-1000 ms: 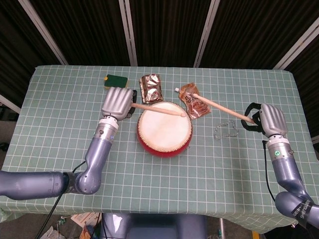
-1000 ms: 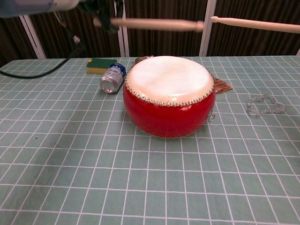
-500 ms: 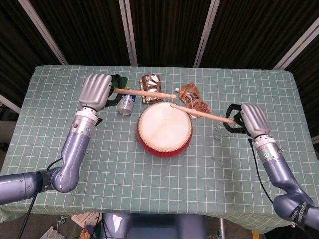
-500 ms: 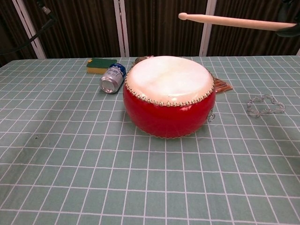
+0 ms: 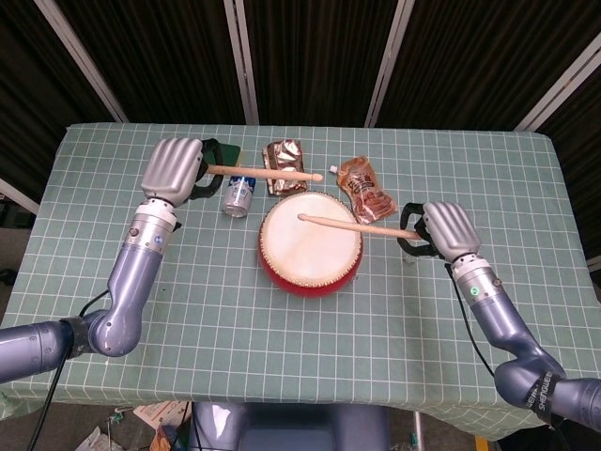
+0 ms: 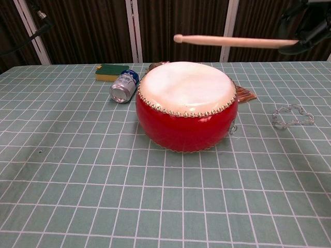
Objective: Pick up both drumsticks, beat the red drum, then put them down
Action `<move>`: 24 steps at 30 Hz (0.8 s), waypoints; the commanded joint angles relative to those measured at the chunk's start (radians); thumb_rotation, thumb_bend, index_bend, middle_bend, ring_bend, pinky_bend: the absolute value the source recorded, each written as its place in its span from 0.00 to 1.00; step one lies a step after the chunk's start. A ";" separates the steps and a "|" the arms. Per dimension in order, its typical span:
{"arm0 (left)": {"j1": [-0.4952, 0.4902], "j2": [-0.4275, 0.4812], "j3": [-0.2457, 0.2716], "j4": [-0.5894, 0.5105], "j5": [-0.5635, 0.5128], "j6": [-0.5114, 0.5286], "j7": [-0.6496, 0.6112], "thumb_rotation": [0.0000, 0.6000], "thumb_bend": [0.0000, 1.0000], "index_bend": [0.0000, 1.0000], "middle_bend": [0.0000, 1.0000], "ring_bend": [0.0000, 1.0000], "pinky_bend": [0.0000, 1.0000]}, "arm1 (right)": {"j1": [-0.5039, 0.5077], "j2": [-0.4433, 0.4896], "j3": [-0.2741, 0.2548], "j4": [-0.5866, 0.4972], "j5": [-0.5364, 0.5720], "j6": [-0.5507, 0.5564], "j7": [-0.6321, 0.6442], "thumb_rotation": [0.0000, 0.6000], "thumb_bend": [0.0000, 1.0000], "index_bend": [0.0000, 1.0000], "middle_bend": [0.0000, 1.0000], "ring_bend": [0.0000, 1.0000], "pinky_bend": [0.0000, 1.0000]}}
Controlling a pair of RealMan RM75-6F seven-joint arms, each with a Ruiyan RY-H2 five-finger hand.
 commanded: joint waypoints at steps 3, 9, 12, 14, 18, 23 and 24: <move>0.008 0.002 0.021 0.013 0.010 -0.017 -0.005 1.00 0.58 0.79 1.00 1.00 1.00 | 0.099 -0.066 -0.179 0.115 0.052 -0.095 -0.400 1.00 0.64 0.96 1.00 1.00 1.00; 0.009 -0.001 0.046 0.014 0.014 -0.028 0.007 1.00 0.58 0.79 1.00 1.00 1.00 | 0.143 -0.083 -0.213 0.095 0.212 0.021 -0.681 1.00 0.64 0.96 1.00 1.00 1.00; 0.007 -0.002 0.049 0.012 0.020 -0.027 0.010 1.00 0.58 0.79 1.00 1.00 1.00 | 0.136 -0.051 -0.168 0.055 0.252 0.068 -0.647 1.00 0.64 0.96 1.00 1.00 1.00; 0.005 -0.003 0.049 0.008 0.022 -0.025 0.013 1.00 0.58 0.79 1.00 1.00 1.00 | 0.129 -0.024 -0.144 0.036 0.260 0.091 -0.622 1.00 0.64 0.96 1.00 1.00 1.00; -0.003 -0.007 0.049 -0.004 0.020 -0.018 0.024 1.00 0.58 0.79 1.00 1.00 1.00 | 0.103 0.034 -0.097 -0.003 0.270 0.122 -0.536 1.00 0.64 0.96 1.00 1.00 1.00; -0.012 -0.028 0.047 -0.018 0.020 0.009 0.034 1.00 0.58 0.79 1.00 1.00 1.00 | 0.040 0.040 -0.035 -0.034 0.303 0.214 -0.395 1.00 0.64 0.96 1.00 1.00 1.00; -0.014 -0.039 0.044 -0.018 0.023 0.022 0.034 1.00 0.58 0.79 1.00 1.00 1.00 | 0.025 0.034 -0.021 -0.046 0.327 0.231 -0.365 1.00 0.64 0.96 1.00 1.00 1.00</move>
